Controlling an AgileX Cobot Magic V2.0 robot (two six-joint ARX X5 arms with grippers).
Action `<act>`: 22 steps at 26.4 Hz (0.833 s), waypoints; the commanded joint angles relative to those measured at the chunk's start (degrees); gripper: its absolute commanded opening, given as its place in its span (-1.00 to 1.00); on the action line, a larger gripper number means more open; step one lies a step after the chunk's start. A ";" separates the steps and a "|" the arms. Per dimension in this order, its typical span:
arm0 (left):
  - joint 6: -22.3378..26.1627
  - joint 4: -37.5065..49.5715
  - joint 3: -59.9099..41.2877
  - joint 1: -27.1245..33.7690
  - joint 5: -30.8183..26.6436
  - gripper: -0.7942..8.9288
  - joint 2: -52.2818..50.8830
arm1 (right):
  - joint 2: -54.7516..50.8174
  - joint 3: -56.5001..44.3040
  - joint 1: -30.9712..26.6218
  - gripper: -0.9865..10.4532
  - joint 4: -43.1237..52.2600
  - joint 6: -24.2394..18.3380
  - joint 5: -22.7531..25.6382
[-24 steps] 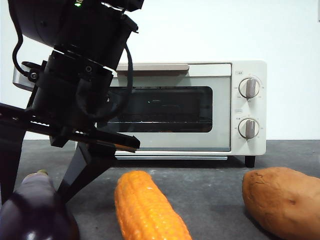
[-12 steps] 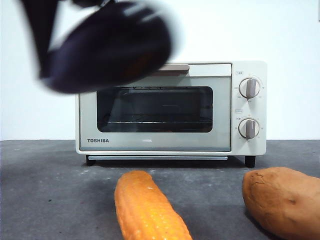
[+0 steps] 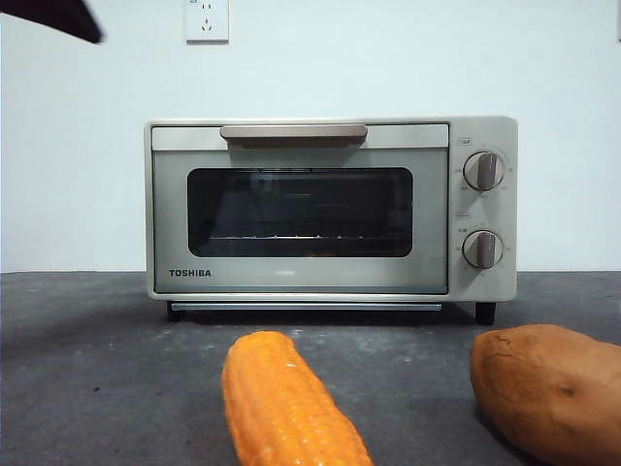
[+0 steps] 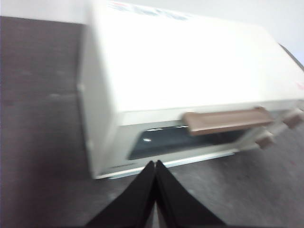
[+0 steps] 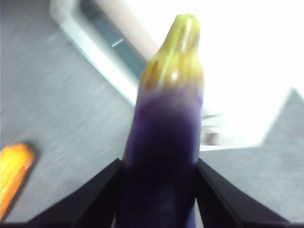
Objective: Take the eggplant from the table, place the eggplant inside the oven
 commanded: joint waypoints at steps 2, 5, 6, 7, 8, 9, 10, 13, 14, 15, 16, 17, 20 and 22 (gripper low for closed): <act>0.87 0.13 7.45 -6.10 0.15 -0.82 8.55 | -5.33 1.11 0.66 -0.54 -4.15 -0.07 0.50; 4.31 -4.55 16.41 -10.54 0.15 -0.82 17.59 | -9.97 1.05 0.66 -0.54 -4.15 1.62 0.52; 5.05 -6.12 18.91 -11.37 0.15 -0.82 19.98 | -10.95 0.90 0.66 -0.54 -4.15 1.92 0.55; 5.73 -7.52 20.96 -11.98 0.15 -0.82 21.88 | -11.80 0.72 0.66 -0.54 -4.15 2.14 0.55; 6.32 -9.01 23.32 -12.61 0.13 -0.82 24.09 | -12.81 0.37 0.66 -0.54 -4.15 2.34 0.55; 6.91 -10.12 25.22 -13.03 0.13 -0.82 25.88 | -13.64 0.02 0.66 -0.54 -4.15 2.45 0.55; 7.56 -11.39 27.32 -13.49 0.13 -0.82 28.00 | -14.60 -0.57 0.66 -0.54 -4.15 2.62 0.57; 9.01 -14.27 32.37 -14.49 0.00 -0.82 33.18 | -17.40 -2.93 0.66 -0.54 -4.15 3.91 0.57; 9.46 -14.88 33.62 -14.73 -0.28 -0.82 34.67 | -18.29 -3.91 0.66 -0.54 -4.15 4.35 0.57; 10.03 -15.32 34.80 -14.97 -0.79 -0.82 36.13 | -19.21 -5.03 0.66 -0.54 -4.15 4.74 0.59; 10.21 -15.54 35.67 -15.17 -1.88 -0.82 37.27 | -20.00 -6.10 0.66 -0.54 -4.15 5.11 0.59; 10.58 -15.56 36.39 -15.45 -3.32 -0.82 38.36 | -20.85 -7.39 0.66 -0.54 -4.15 5.60 0.59; 12.24 -16.92 37.77 -16.46 -6.25 -0.82 40.83 | -23.04 -11.10 0.66 -0.54 -4.15 7.08 0.59; 13.03 -18.56 38.03 -17.05 -6.25 -0.82 41.75 | -24.33 -13.27 0.66 -0.54 -4.15 7.58 0.59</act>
